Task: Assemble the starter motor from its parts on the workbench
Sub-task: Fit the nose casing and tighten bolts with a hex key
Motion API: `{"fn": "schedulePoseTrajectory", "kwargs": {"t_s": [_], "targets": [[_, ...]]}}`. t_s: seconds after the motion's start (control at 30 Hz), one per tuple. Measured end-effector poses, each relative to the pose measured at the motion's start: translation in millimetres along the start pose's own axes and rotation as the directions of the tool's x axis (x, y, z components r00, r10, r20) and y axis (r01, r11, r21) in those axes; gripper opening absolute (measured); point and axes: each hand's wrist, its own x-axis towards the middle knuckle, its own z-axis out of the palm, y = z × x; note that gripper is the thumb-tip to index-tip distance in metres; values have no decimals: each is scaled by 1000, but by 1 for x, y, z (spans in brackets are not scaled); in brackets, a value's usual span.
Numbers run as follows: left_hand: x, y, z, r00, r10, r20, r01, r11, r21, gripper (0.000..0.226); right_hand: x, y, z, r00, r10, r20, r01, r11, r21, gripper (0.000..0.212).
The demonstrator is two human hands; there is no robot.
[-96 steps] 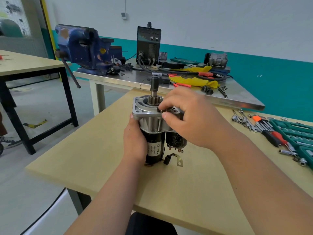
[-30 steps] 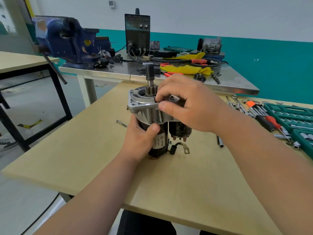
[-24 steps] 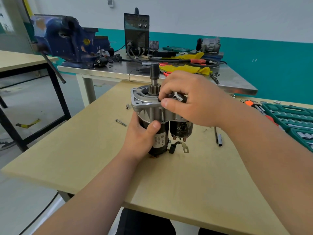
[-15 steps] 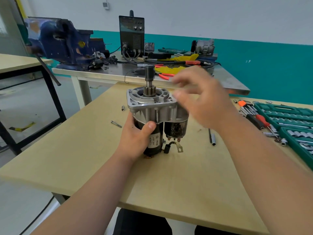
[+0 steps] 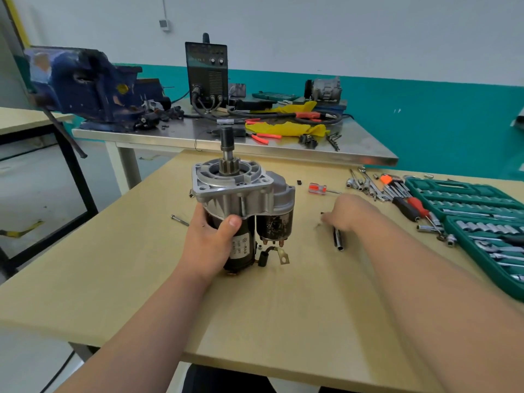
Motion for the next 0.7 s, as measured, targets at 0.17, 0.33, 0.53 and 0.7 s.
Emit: {"fn": "schedulePoseTrajectory", "kwargs": {"t_s": [0.17,0.33,0.53,0.7], "targets": [[0,-1,-1,1000,6,1,-6,1000,-22,85,7,-15,-4,986,22,165,-6,995,-99,27],[1,-2,-2,1000,5,10,-5,1000,-27,65,-10,-15,-18,985,-136,105,93,936,339,31],[1,-2,-2,1000,3,3,-3,1000,-12,51,-76,-54,-94,803,-476,-358,376,-62,925,17],[-1,4,-1,998,53,19,-53,998,35,51,-122,-87,-114,649,-510,-564,659,8,752,18]]}}
